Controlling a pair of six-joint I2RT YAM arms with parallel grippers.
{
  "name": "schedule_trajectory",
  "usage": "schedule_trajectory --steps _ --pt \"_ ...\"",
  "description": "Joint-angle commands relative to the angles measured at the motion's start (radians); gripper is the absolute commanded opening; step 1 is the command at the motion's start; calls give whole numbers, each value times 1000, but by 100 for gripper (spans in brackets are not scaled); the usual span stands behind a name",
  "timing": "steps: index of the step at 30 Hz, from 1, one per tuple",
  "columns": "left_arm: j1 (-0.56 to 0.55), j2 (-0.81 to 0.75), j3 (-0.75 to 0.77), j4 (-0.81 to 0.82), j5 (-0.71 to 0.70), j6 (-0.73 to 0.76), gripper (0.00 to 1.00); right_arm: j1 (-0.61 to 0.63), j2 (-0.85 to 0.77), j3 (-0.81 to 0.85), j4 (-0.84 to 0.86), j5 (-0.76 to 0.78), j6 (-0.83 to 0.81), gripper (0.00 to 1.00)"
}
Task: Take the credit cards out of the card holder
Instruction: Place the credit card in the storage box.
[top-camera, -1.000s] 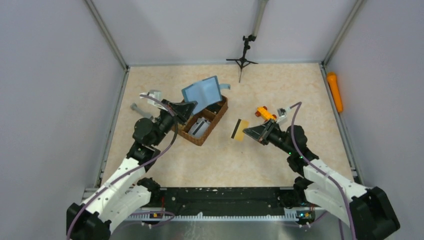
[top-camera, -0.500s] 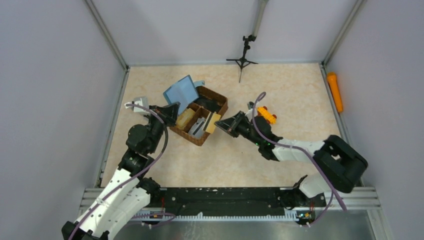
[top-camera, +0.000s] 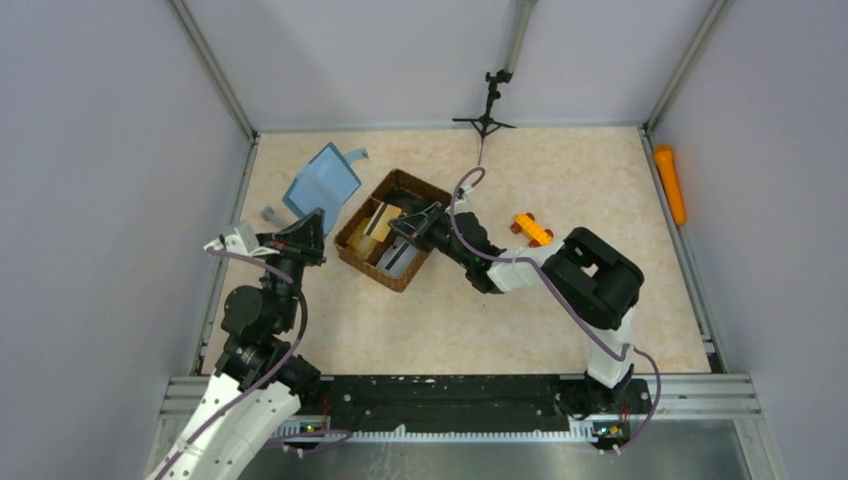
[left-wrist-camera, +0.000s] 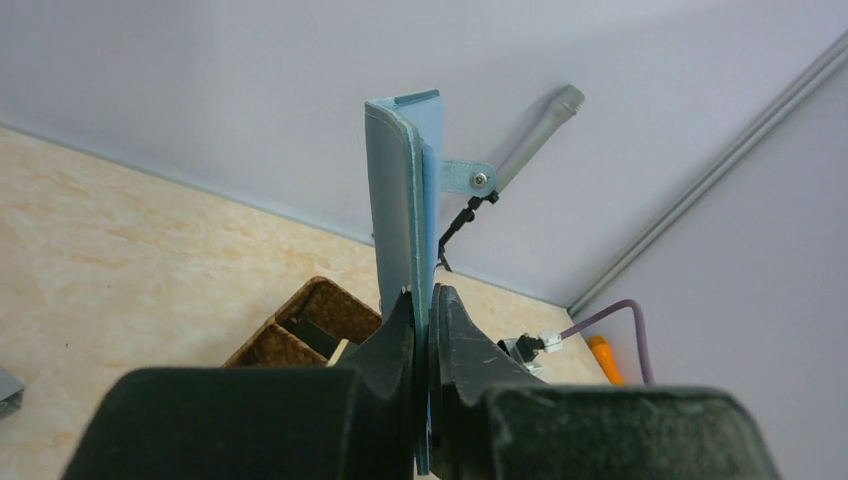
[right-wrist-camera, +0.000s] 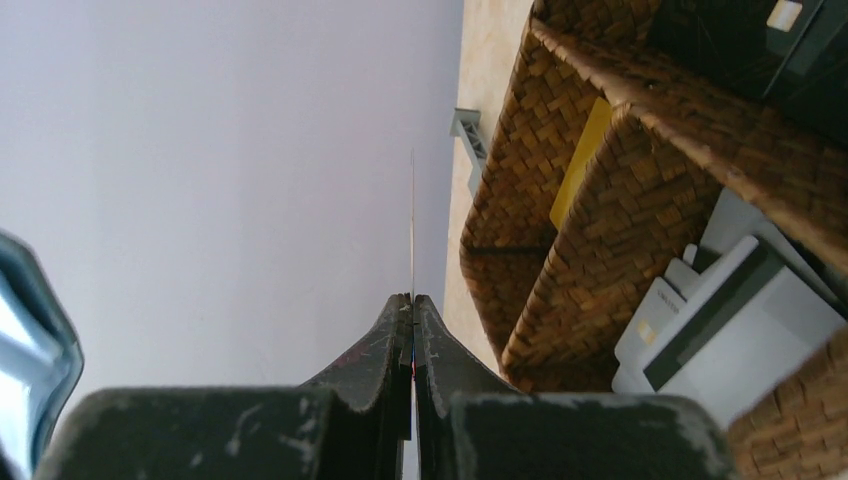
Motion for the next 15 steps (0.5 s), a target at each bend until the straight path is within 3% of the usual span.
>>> schedule_trajectory --steps 1,15 --pt "-20 -40 0 9 -80 38 3 19 90 125 9 45 26 0" --pt "-63 -52 27 -31 -142 58 0 63 258 342 -129 93 28 0"
